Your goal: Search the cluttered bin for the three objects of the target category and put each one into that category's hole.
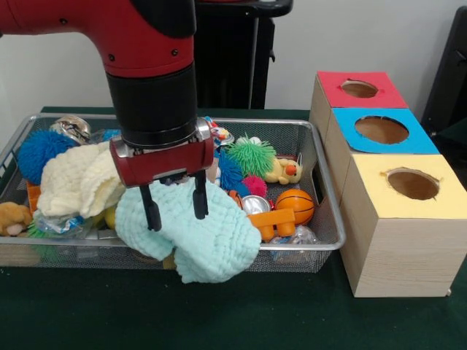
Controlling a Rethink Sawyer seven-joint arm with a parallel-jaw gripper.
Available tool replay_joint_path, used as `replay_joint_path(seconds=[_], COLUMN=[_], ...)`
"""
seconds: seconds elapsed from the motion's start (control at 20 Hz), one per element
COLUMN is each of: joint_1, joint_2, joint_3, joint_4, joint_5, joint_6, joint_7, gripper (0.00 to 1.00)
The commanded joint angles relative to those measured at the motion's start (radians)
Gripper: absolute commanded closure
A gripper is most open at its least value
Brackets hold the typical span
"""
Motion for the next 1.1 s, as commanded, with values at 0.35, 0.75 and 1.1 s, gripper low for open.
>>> replay_joint_path(seconds=[0.35, 0.75, 1.1], joint_1=[0.075, 0.08, 0.055], joint_2=[0.1, 0.133, 0.088], joint_3=[-0.16, -0.183, -0.179], joint_4=[-0.1, -0.118, -0.054], joint_5=[-0.06, -0.058, -0.042], joint_6=[-0.003, -0.021, -0.032], joint_7=[0.063, 0.007, -0.054], gripper=[0.0, 0.0, 0.0])
